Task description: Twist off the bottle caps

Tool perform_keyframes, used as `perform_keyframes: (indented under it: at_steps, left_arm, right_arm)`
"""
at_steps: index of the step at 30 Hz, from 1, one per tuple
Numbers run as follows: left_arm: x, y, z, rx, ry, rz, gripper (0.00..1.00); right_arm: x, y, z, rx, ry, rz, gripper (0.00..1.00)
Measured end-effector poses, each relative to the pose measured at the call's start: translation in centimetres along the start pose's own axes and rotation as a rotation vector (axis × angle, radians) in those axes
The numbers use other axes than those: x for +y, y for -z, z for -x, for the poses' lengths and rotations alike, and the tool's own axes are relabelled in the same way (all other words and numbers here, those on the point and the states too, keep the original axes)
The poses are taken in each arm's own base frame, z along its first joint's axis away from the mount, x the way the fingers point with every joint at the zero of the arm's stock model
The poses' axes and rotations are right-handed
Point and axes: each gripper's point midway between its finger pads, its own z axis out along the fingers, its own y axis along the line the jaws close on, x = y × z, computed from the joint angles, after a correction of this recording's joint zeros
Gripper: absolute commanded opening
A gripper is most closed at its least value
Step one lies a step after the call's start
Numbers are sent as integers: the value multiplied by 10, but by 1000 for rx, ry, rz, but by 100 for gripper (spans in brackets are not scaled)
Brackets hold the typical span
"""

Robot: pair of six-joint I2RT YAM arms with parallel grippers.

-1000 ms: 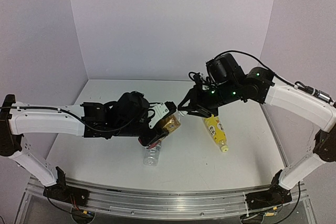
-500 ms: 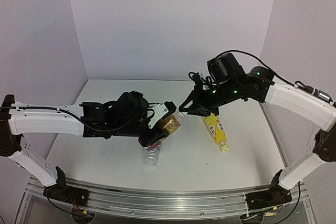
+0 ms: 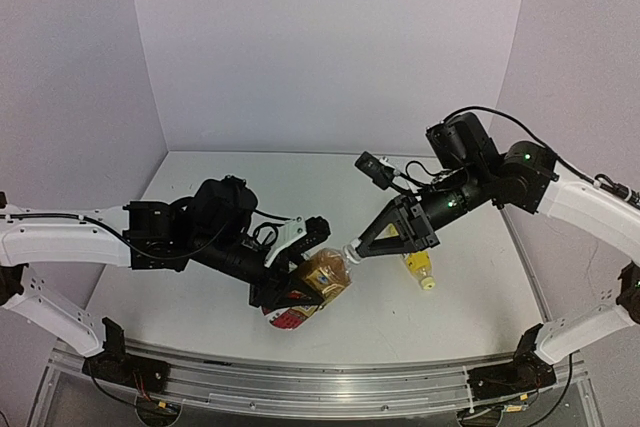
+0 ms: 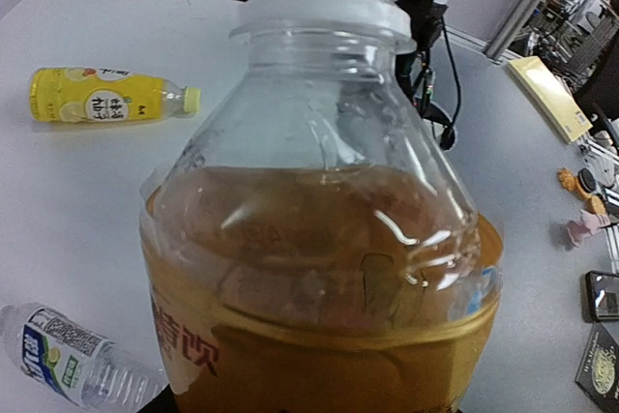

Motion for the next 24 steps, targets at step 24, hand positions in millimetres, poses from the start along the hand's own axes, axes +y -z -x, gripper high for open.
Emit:
perform_keyframes:
  at_steps: [24]
  left_arm:
    - [24,35,33,-231,32,189,0]
  right_arm:
    - [-56,63,19,-153,-124,-543,0]
